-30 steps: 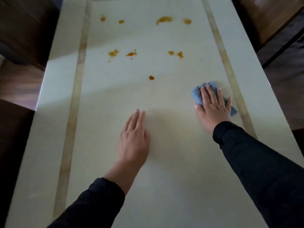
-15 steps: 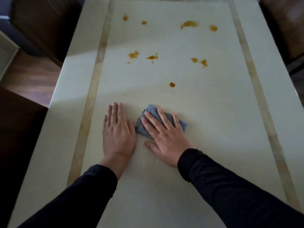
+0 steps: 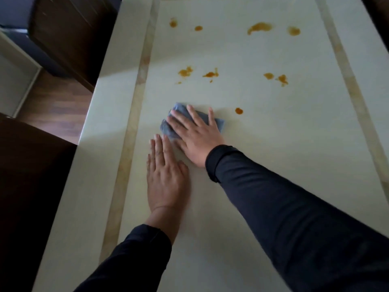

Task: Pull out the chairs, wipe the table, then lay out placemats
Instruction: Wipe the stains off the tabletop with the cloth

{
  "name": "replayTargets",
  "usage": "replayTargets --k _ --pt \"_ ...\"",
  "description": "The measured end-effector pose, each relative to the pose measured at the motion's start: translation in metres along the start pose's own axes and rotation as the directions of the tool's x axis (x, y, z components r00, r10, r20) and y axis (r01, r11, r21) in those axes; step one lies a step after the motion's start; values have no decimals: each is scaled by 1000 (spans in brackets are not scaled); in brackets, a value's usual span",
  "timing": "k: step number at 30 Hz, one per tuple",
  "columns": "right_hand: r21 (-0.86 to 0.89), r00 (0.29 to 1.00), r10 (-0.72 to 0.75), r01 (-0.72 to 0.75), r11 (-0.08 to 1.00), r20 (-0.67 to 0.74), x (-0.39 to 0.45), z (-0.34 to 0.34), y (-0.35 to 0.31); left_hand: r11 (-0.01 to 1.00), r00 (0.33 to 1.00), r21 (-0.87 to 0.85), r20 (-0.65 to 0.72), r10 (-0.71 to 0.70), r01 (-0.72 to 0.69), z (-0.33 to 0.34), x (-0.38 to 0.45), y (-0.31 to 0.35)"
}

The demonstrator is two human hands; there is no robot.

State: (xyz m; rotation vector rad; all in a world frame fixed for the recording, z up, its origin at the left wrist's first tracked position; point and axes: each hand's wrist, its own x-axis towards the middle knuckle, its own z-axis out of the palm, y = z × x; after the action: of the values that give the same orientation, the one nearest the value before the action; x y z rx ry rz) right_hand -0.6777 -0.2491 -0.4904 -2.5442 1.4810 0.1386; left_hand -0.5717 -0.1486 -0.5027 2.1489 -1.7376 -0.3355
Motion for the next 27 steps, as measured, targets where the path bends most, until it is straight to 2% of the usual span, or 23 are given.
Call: replayTargets --k 1,3,5,7,9,16,21,27 --pt "55 998 62 -61 997 -5 6 -2 -10 1000 1000 8 0 -8 8 1 1 -1" --pt "145 999 45 -45 988 0 12 -4 -25 999 1000 29 -15 -27 27 1 1 0" --pt "109 998 -64 63 992 -2 8 -4 -21 999 999 22 -18 -39 39 1 2 1" --pt "-1 994 -109 109 994 -10 2 -3 -5 999 999 -4 2 -36 36 0 1 2" --pt "-64 998 -46 44 997 -34 -1 0 10 1000 1000 3 15 -22 22 -2 0 2" --pt "-18 980 191 -193 981 -62 -39 0 83 1000 1000 25 7 8 -8 -2 -2 0" --pt "35 927 371 -370 929 -52 -83 3 127 999 1000 37 25 10 -11 0 -2 -2" --pt "101 843 534 -527 844 -65 -154 7 129 999 999 25 23 30 -31 -3 -4 0"
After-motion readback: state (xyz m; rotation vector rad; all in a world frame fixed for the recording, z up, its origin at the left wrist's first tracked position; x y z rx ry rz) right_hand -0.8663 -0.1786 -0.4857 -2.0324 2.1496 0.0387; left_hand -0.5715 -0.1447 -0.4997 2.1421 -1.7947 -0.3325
